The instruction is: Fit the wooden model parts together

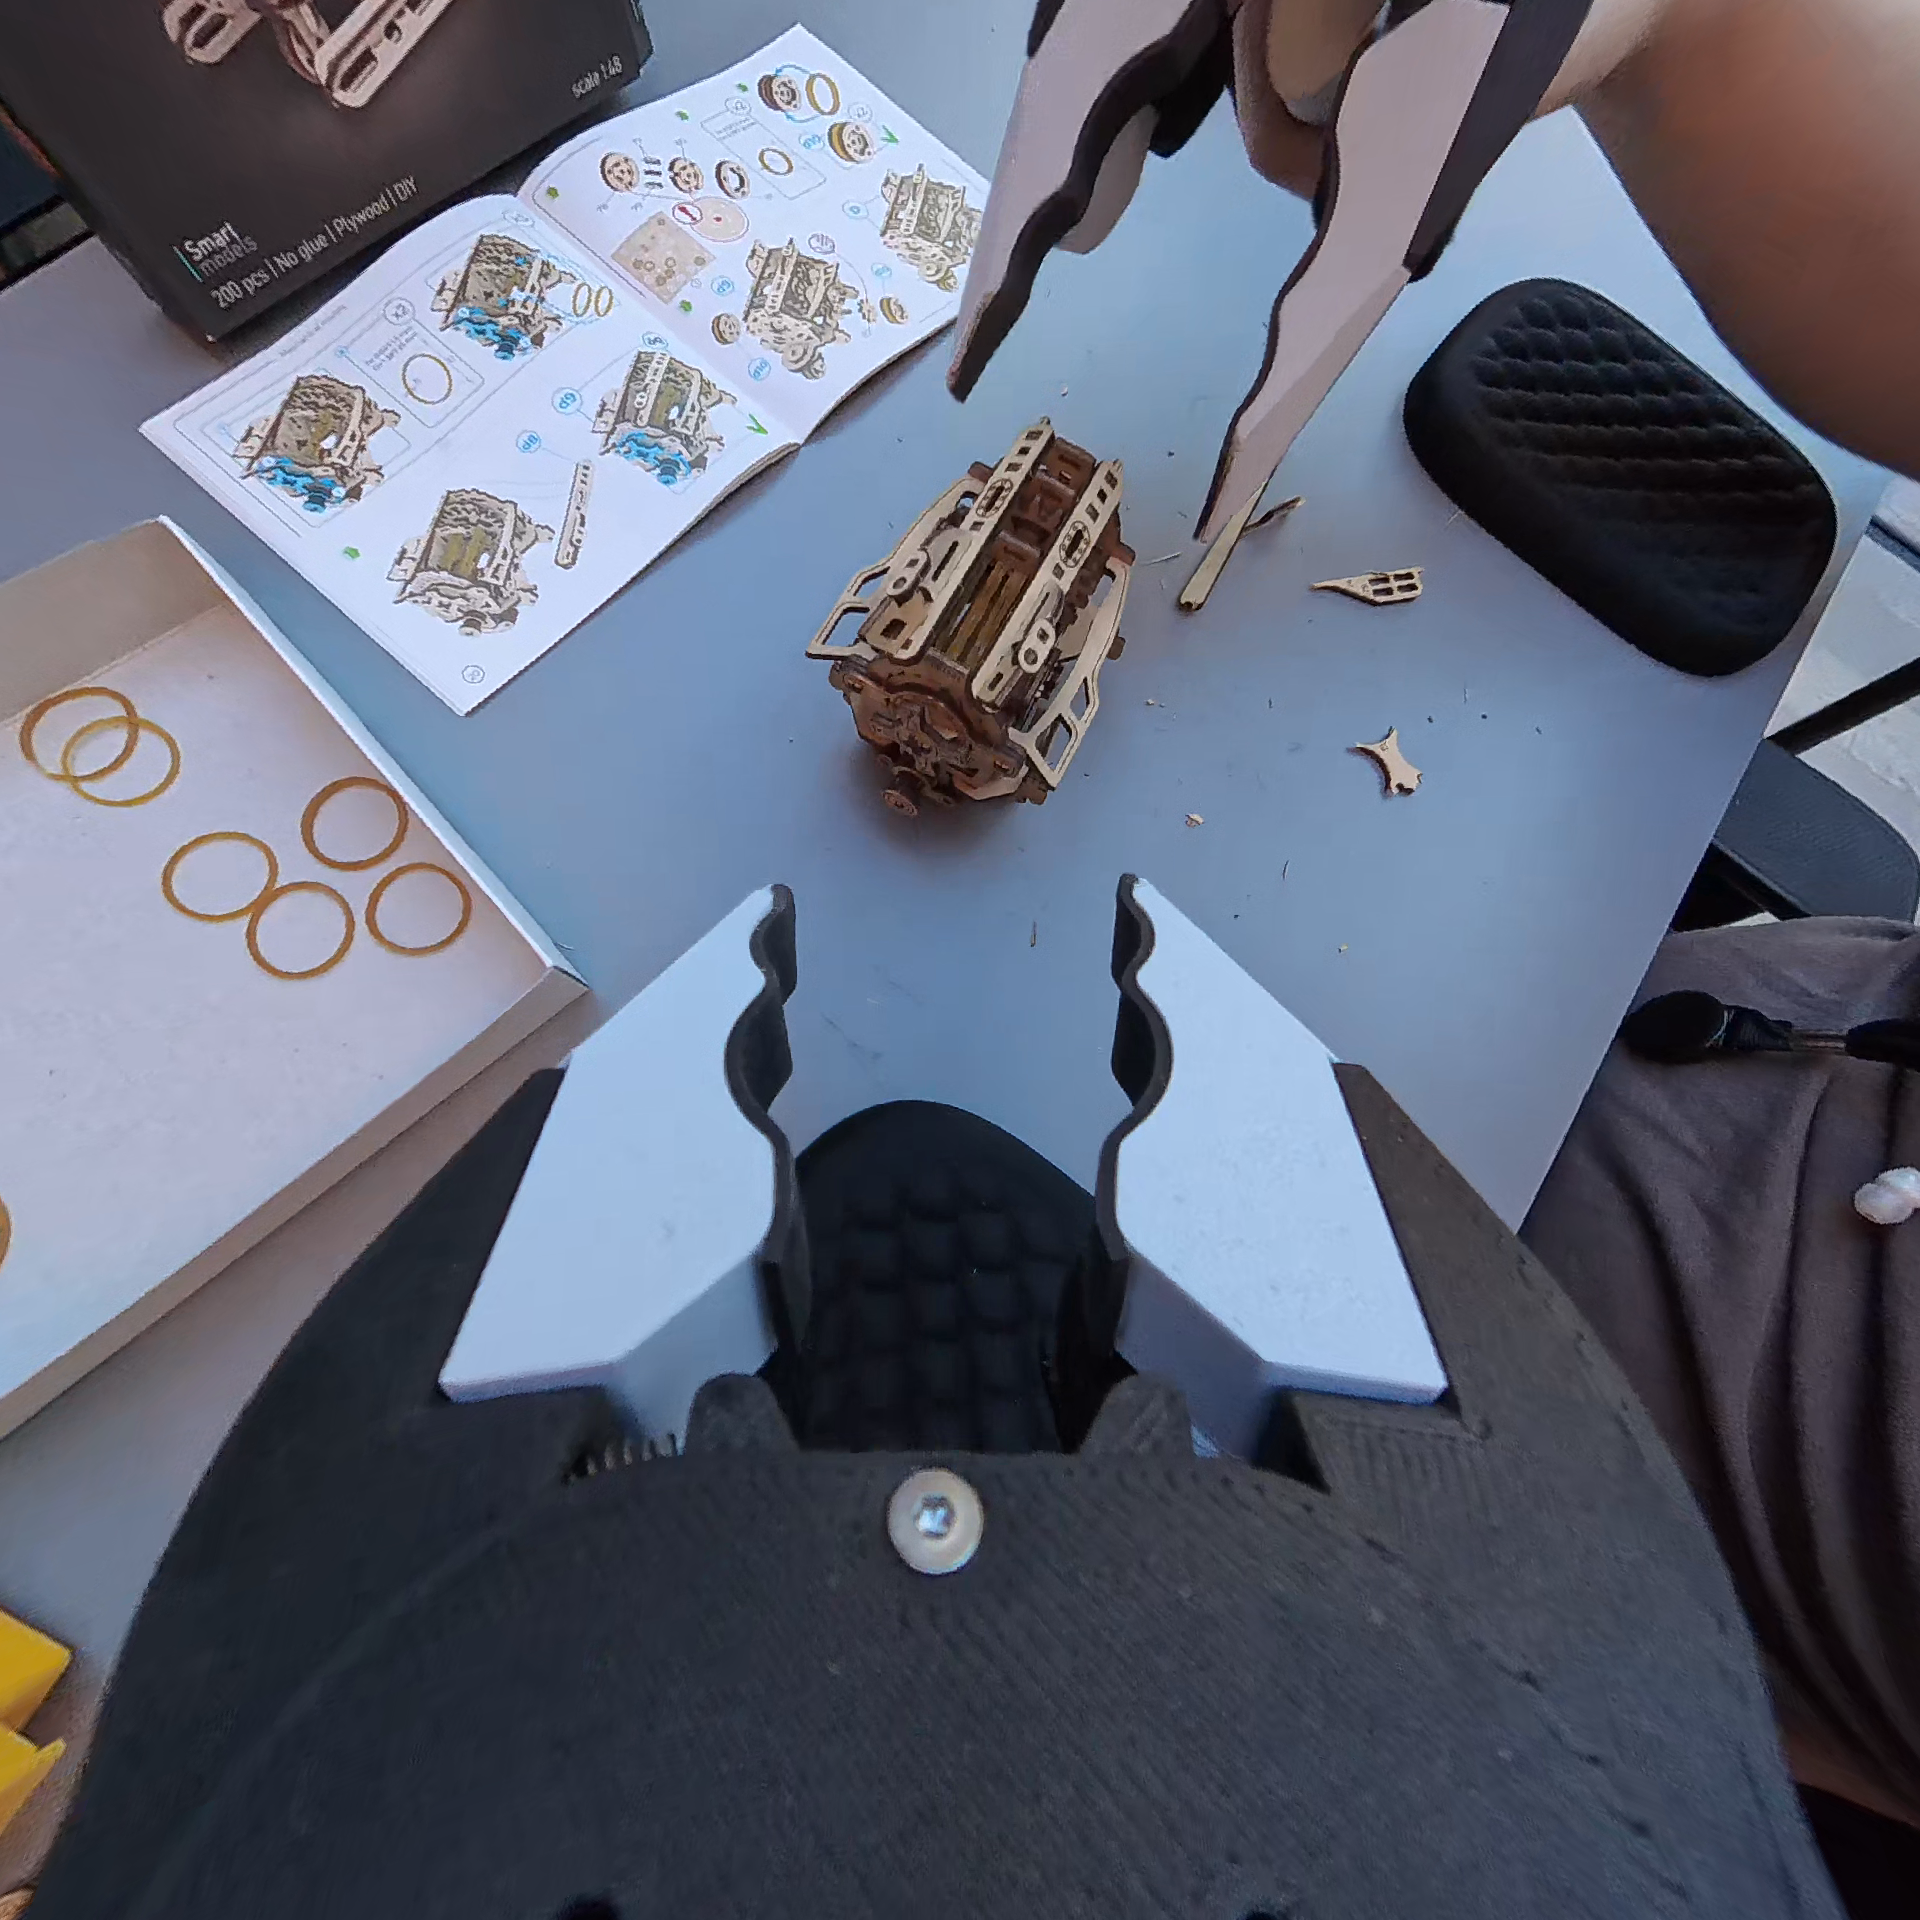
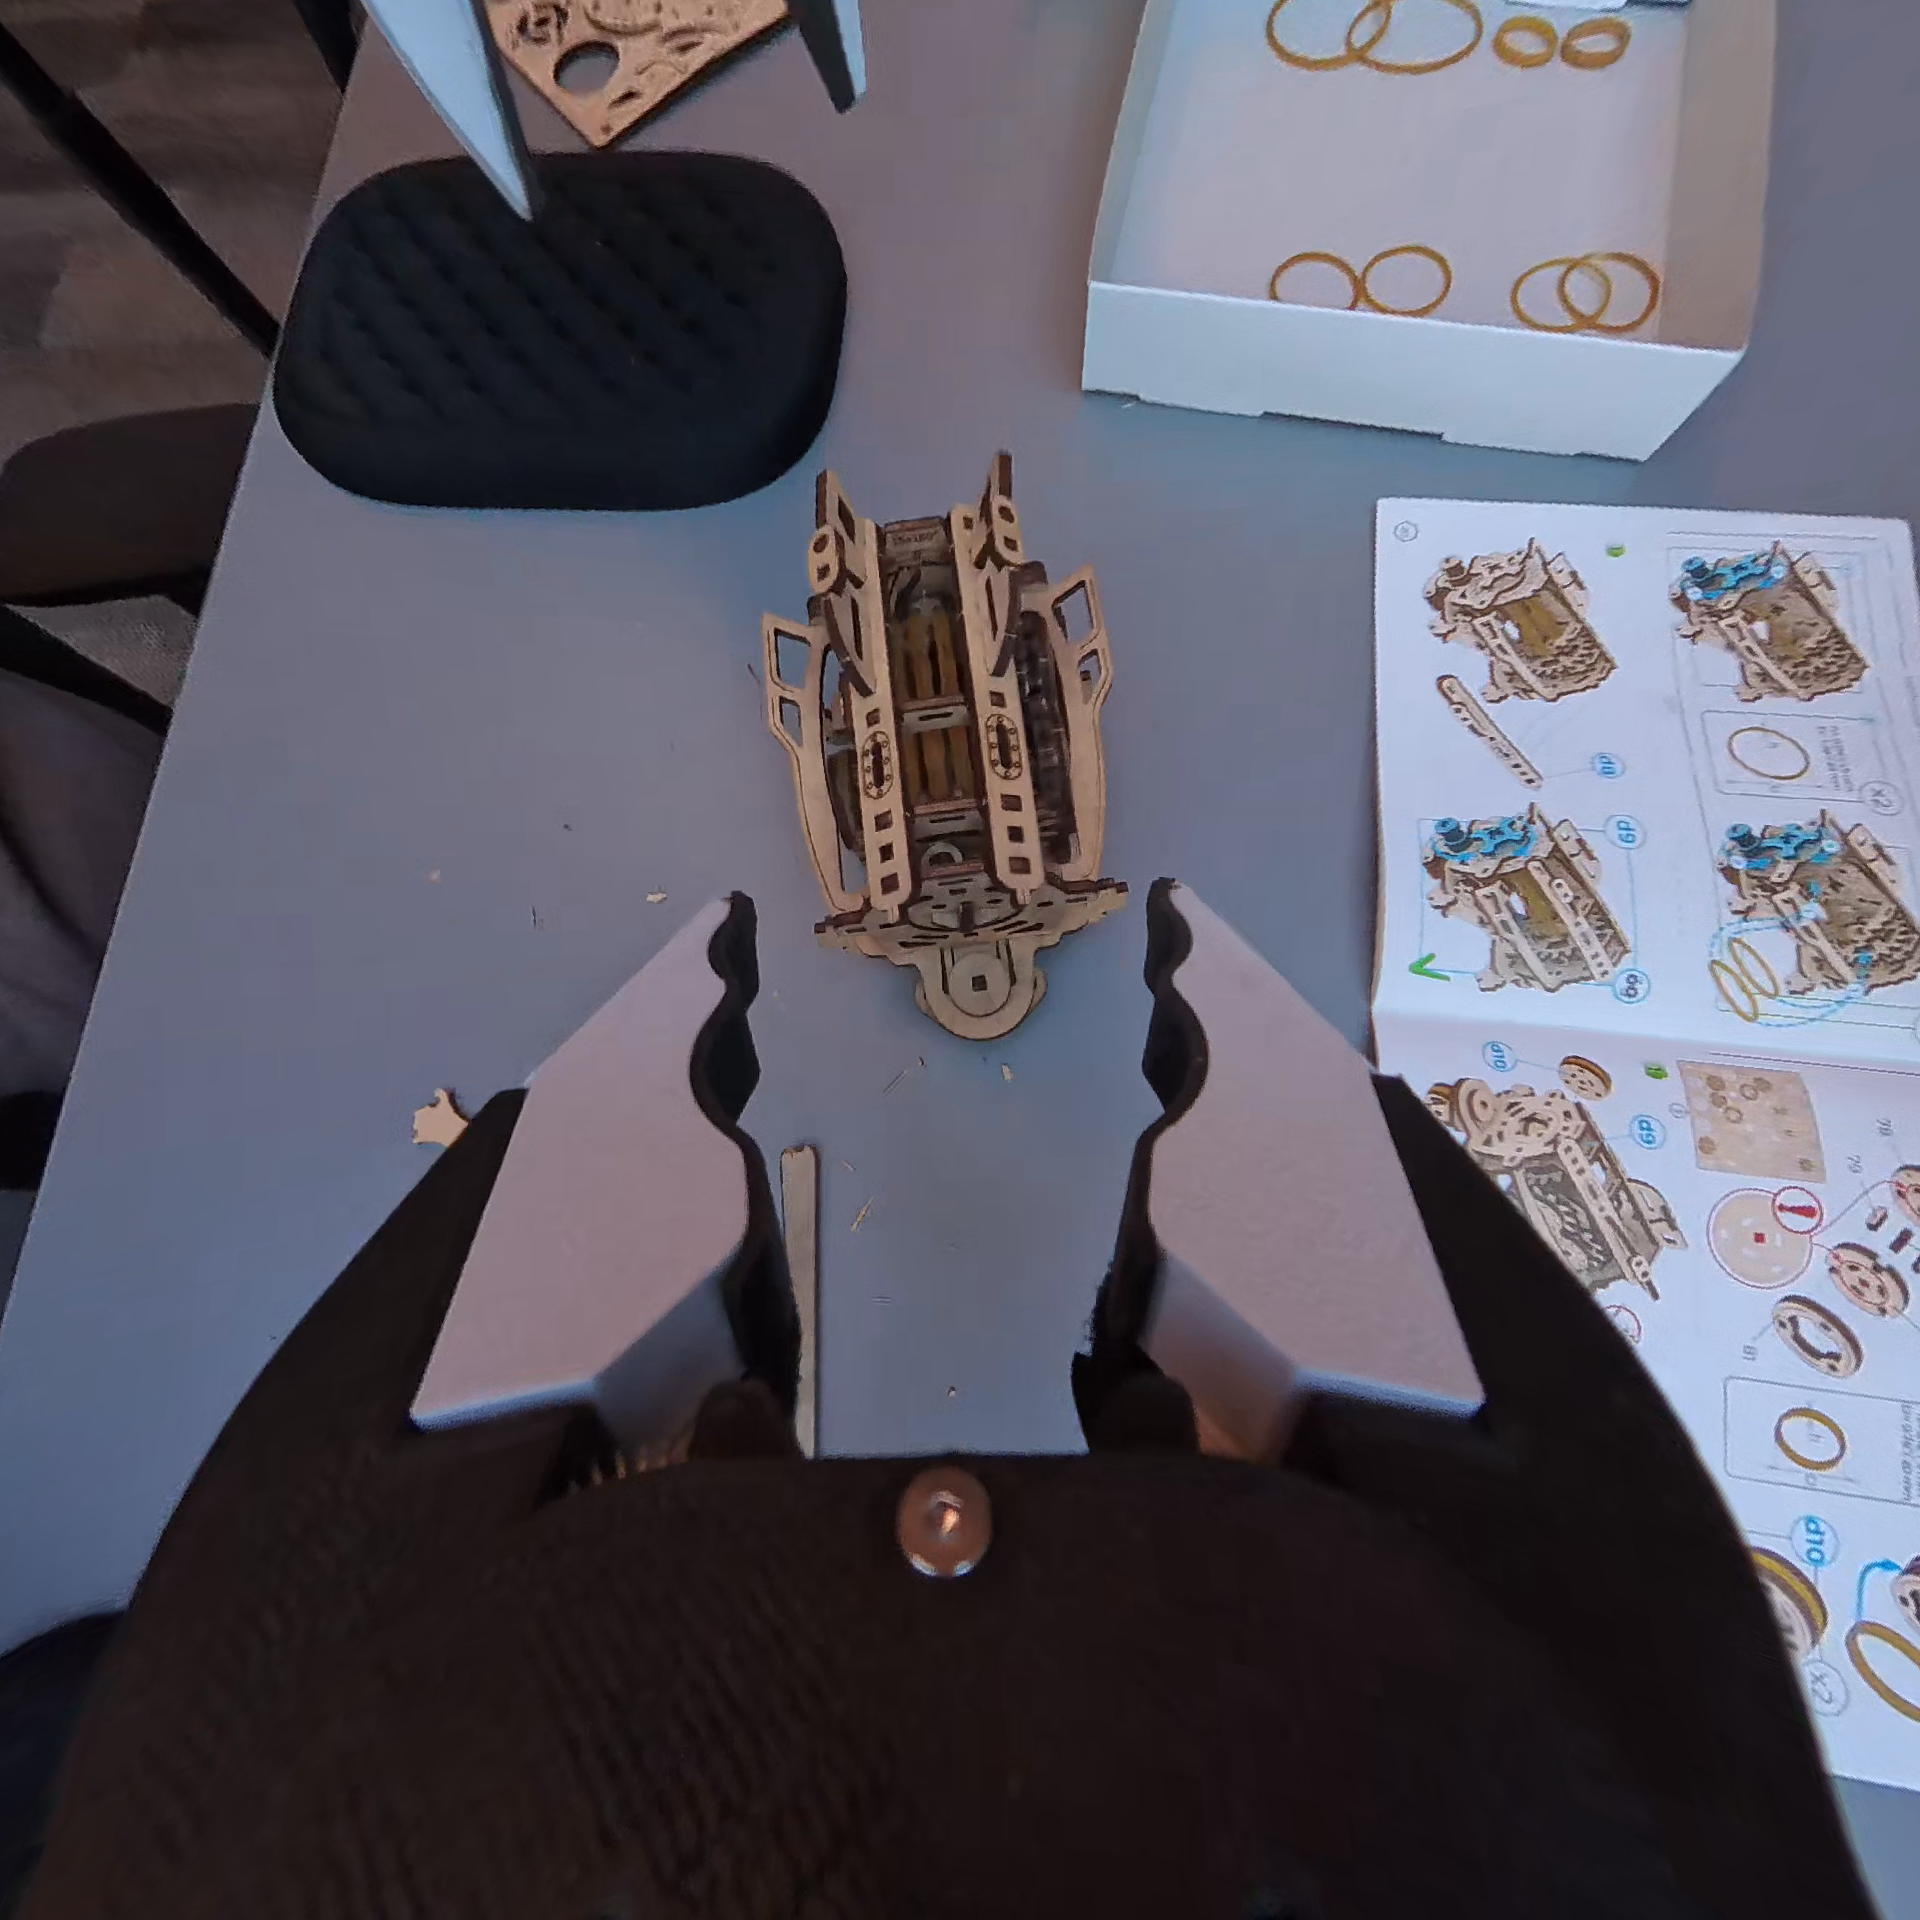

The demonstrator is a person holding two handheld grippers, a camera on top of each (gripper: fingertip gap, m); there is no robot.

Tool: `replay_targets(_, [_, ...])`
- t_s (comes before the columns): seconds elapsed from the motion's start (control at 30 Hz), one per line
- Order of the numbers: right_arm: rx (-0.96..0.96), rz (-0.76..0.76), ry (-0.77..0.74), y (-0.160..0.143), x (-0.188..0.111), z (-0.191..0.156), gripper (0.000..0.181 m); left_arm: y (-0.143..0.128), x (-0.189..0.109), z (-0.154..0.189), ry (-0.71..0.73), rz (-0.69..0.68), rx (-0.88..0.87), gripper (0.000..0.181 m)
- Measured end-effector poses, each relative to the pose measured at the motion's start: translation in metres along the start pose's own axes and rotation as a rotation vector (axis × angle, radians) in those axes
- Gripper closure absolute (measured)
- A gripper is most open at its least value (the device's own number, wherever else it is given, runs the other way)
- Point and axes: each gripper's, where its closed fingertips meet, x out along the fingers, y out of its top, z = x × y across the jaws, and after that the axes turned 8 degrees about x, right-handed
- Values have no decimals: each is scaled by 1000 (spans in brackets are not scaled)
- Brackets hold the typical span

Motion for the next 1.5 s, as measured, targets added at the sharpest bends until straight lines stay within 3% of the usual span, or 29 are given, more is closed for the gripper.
replay_targets(0.17, [-16,-84,-1,-8,19,1,119,-9,0,5,1,-18,8,120])
replay_targets(0.5, [-9,-91,-7,2,35,-4,119,-20,-2,7,-8,-33,0,121])
replay_targets(0.7, [-25,-106,-11,-1,34,-3,119,-26,0,8,-10,-44,0,121])
replay_targets(0.87, [7,-60,20,3,35,-5,107,-29,0,9,-14,-44,-4,121])
replay_targets(1.0, [21,-51,40,2,38,-3,115,-30,-1,9,-13,-47,-6,121])
replay_targets(1.5, [44,-79,0,-19,15,6,116,-35,1,9,-20,-59,-16,122])
